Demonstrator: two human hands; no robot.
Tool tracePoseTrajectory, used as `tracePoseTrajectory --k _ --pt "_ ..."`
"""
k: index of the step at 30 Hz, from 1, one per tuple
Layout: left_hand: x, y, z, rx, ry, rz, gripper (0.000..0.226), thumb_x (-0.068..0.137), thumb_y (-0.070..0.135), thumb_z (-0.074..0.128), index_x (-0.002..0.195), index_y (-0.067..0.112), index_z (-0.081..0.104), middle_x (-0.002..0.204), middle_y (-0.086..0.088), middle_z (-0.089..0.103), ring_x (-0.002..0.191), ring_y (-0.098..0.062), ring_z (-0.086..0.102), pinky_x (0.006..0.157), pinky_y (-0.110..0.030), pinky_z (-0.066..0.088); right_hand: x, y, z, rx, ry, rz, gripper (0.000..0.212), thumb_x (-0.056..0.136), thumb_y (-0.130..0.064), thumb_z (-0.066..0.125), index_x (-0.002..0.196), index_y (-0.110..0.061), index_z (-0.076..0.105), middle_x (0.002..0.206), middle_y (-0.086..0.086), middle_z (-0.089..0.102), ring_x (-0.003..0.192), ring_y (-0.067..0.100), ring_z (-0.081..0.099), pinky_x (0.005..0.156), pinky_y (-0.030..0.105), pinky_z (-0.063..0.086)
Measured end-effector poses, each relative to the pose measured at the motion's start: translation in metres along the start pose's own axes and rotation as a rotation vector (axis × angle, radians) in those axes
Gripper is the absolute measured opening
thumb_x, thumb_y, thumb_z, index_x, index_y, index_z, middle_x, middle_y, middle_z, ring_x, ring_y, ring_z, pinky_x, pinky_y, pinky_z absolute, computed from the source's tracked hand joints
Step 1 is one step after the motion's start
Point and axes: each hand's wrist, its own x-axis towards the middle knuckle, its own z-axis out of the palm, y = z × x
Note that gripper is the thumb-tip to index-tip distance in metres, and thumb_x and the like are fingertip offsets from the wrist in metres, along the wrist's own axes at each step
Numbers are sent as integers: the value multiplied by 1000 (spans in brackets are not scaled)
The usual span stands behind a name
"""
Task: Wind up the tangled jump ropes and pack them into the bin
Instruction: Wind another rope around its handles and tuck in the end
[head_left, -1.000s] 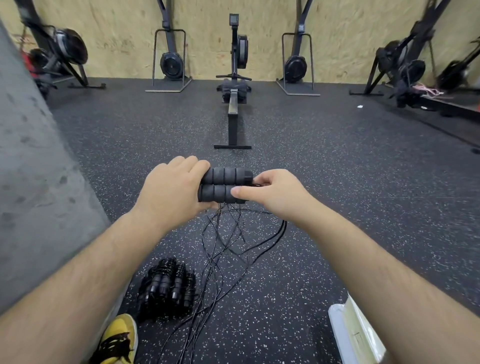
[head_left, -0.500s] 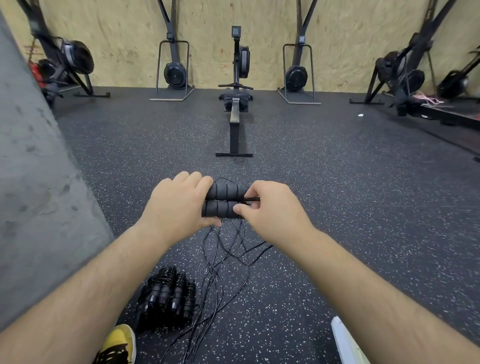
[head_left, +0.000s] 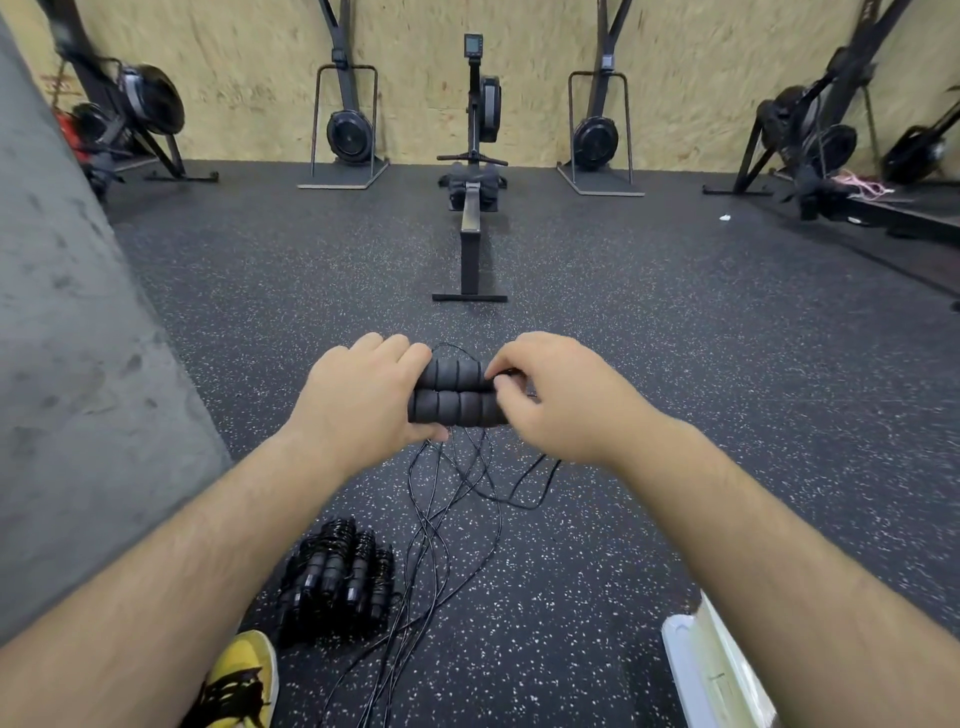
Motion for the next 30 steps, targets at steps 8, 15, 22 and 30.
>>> tracePoseTrajectory --k 8,15,22,30 --pt "-5 2 -1 -97 -8 89 47 72 62 69 94 22 60 86 6 60 81 -26 61 58 -35 48 1 25 -15 303 -33 33 15 97 -15 61 105 -23 72 94 -20 65 82 -14 55 74 2 38" --pt "-12 12 -20 -385 8 39 46 70 60 52 104 29 56 95 14 61 93 -21 60 70 -38 53 -1 35 -3 710 -44 138 18 100 -22 58 98 -29 75 87 9 70 78 17 55 77 43 53" --pt "-3 15 -27 -219 100 -184 42 75 53 70 98 21 57 92 3 60 89 -27 58 64 -36 43 -1 -7 57 624 -178 261 33 106 -19 37 78 -23 55 72 -4 54 62 12 49 64 32 48" --pt "2 -6 -5 -31 35 -221 34 78 38 73 98 16 56 95 -4 62 90 -32 59 61 -37 40 -4 -24 45 542 -108 287 33 107 -33 34 94 -20 62 73 -7 57 67 10 53 64 31 40"
